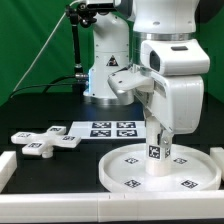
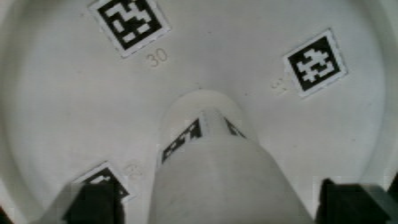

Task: Assemble round table

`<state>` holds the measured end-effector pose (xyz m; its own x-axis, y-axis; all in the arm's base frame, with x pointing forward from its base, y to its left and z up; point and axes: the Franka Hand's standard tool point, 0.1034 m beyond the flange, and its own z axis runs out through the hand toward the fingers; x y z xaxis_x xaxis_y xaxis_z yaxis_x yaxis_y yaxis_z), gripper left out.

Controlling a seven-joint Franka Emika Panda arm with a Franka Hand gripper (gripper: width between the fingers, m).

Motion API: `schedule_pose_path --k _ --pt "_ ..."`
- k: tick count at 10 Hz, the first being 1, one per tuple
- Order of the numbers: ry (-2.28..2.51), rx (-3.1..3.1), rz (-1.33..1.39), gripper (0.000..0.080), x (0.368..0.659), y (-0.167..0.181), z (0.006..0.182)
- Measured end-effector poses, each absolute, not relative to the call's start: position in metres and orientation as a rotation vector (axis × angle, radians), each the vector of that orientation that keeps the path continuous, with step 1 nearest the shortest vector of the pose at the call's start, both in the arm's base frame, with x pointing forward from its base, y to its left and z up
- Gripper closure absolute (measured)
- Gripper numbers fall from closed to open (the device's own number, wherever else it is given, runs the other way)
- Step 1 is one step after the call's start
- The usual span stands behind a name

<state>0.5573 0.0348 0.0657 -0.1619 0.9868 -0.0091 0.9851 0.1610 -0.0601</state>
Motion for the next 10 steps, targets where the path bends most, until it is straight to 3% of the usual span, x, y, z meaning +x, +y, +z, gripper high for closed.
schedule_pose_path --k 5,10 --pt "-2.304 -2.089 0.082 0.0393 0.5572 0.0344 0.0656" --pt "-1.732 -2.587 0.095 0.0392 0.5563 0.0341 0.0655"
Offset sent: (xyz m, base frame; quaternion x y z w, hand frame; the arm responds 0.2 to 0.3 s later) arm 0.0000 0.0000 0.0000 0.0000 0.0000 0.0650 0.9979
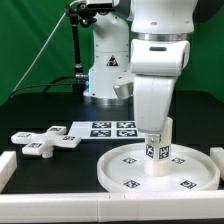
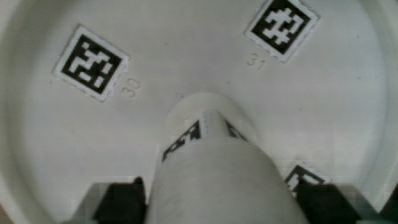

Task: Assemble round table

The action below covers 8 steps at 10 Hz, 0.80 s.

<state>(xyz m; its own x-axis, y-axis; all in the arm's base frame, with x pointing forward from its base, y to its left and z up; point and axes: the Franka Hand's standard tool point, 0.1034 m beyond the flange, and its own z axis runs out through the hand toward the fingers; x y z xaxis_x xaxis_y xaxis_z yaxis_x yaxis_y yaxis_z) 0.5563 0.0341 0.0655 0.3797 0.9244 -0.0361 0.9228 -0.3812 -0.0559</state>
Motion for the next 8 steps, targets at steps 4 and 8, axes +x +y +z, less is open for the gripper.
schedule_pose_path --k 4,8 --pt "-1.36 -2.809 0.096 0.0392 0.5564 0.0347 0.0658" --pt "-0.889 -2.987 0.094 0.039 0.5564 0.0341 0.0655"
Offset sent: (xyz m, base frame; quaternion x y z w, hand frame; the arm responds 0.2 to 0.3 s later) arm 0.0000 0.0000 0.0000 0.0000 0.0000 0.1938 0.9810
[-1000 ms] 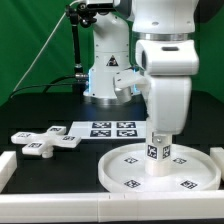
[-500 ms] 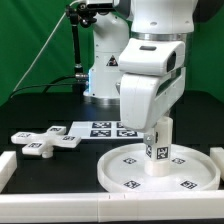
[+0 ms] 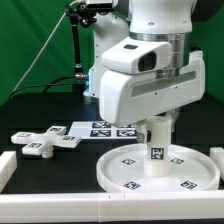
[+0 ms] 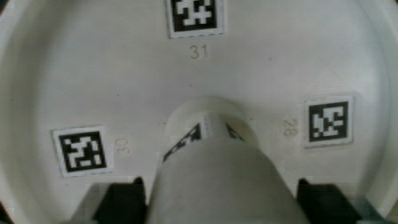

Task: Assemble round table

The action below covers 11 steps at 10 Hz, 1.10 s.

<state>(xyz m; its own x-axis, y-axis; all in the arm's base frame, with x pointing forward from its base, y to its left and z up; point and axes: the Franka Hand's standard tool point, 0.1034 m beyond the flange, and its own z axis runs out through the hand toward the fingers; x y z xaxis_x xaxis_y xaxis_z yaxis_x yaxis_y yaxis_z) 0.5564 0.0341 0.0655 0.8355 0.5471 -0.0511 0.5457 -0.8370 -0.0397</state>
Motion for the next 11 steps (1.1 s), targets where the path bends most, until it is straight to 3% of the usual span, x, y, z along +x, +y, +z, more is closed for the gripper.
schedule_pose_path --k 11 --pt "0.617 -3.009 0.109 0.039 0.555 0.041 0.0654"
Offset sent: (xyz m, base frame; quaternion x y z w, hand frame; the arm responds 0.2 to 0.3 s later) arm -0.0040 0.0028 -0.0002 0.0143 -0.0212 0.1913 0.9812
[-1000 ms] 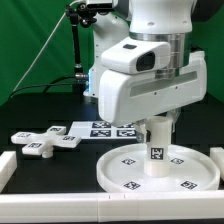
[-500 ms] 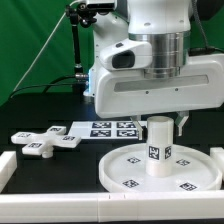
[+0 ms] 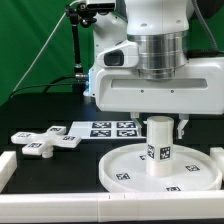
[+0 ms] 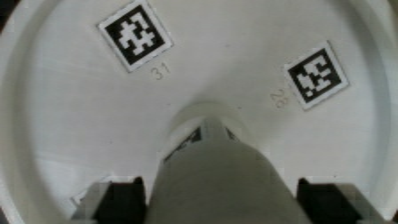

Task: Assemble round table

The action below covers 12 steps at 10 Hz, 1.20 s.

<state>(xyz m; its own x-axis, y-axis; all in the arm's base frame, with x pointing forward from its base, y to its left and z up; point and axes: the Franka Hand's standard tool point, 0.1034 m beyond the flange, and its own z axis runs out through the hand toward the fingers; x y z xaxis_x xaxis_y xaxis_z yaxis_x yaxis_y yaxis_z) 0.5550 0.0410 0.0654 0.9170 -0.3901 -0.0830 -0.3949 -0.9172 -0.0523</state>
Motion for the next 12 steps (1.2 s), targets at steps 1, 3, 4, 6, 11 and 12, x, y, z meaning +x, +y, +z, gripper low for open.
schedule_pose_path --k 1,3,4,6,11,12 --pt "0.639 -3.004 0.11 0.039 0.555 0.041 0.065" --pt "0.631 -3.005 0.111 0.0389 0.555 0.041 0.065" --pt "0.63 -3.006 0.111 0.0215 0.555 0.041 0.065" --pt "0.488 -3.032 0.102 0.0163 0.549 0.041 0.072" --pt "0.248 -3.029 0.124 0.0151 0.524 0.013 0.085" --pt "0.247 -3.029 0.125 0.0151 0.524 0.013 0.084"
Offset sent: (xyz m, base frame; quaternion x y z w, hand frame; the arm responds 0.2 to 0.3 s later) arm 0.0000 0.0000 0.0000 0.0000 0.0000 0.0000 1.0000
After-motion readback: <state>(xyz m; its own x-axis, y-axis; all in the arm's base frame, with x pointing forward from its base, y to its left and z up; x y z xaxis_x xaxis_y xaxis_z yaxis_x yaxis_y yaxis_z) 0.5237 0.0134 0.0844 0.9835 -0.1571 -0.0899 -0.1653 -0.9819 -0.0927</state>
